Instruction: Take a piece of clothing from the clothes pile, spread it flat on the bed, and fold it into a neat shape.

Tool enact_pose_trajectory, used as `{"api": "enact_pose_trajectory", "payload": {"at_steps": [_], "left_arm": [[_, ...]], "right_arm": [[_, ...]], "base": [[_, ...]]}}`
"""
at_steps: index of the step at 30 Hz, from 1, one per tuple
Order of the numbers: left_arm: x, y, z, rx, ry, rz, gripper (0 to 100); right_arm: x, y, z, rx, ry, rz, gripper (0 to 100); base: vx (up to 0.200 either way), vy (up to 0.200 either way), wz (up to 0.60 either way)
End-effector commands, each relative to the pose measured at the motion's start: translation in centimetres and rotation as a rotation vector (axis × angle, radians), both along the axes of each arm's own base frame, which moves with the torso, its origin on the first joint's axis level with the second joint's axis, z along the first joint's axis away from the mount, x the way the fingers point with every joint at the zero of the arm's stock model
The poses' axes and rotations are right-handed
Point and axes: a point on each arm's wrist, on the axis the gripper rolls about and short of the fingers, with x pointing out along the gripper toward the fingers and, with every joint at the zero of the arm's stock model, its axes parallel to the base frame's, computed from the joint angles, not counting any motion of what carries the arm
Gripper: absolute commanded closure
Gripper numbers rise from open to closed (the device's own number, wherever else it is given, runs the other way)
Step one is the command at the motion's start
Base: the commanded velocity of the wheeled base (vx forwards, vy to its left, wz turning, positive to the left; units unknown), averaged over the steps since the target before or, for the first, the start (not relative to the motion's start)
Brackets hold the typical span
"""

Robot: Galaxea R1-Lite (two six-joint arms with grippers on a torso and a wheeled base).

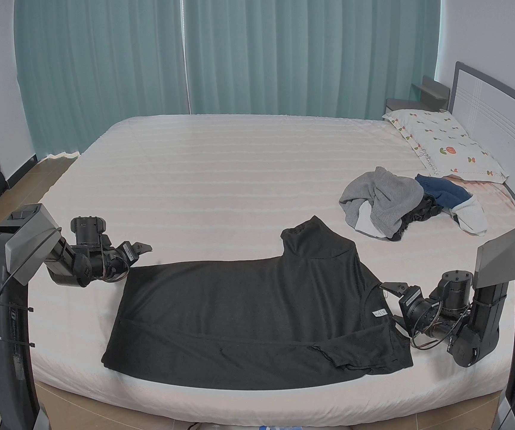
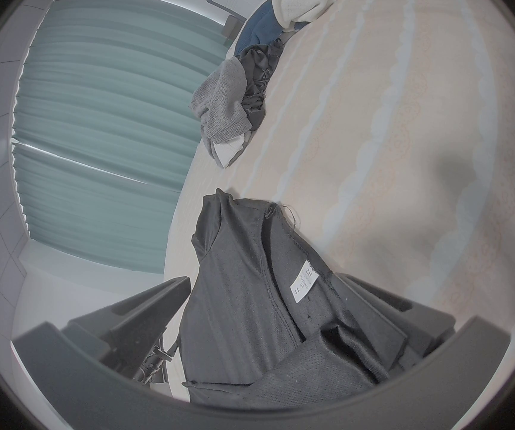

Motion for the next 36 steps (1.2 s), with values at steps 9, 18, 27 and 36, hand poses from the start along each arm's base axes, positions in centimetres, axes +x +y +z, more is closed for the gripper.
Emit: {"api": "enact_pose_trajectory", "payload": {"at_steps": [9,18,27,36], "left_arm": [[-0.4,0.0,-1.7,-0.020,0.036,-0.022,0],[-0.5,0.1,-1.8,-0.012,0.017,-0.010,100],[-1.2,0.7,-1.4,-0.003,-0.019,0.057,100],[-2.0,0.8,-0.7,0.012,-0.083,0.167,100]], "right_arm": [[0.1,0.0,0.0,0.004,-0.012,0.004,0],[0.1,0.0,0.0,0.004,-0.012,0.004,0],[0.7,0.2,1.4,-0.079,-0.102,0.027,0],[2.8,1.9,2.7,-0.187,-0.204,0.109,0]], "base": [[0.000,0.000,0.00],[0.000,0.000,0.00],[0.000,0.000,0.00],[0.000,0.000,0.00]]}}
